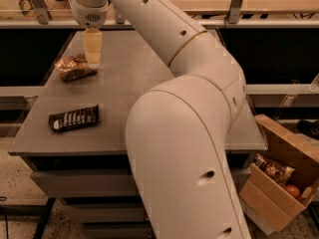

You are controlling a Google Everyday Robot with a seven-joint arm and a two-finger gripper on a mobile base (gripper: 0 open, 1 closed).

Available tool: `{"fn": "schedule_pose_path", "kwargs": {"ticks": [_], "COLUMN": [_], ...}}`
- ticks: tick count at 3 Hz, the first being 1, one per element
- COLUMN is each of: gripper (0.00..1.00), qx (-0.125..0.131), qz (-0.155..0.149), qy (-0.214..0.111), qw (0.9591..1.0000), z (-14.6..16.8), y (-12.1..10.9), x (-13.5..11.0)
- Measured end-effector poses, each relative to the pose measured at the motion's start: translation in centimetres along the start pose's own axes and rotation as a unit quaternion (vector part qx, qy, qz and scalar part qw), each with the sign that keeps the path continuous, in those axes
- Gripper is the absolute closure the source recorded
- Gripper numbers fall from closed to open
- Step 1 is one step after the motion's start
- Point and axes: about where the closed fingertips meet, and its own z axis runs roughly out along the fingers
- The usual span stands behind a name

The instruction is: Place orange can upright

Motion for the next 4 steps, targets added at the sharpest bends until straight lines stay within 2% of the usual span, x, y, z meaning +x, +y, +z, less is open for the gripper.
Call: {"fn": "schedule_pose_path", "kwargs": {"ticks": [2, 4], "gripper": [0.0, 0.0], "qx": [-0.019, -0.047], "qz": [-0.008, -0.023], "qy": [-0.01, 0.01], "qw": [0.9997, 0.9986], "z": [1.6, 3.7], "y": [0.0, 0.9], "x": [-3.0, -5.2]}}
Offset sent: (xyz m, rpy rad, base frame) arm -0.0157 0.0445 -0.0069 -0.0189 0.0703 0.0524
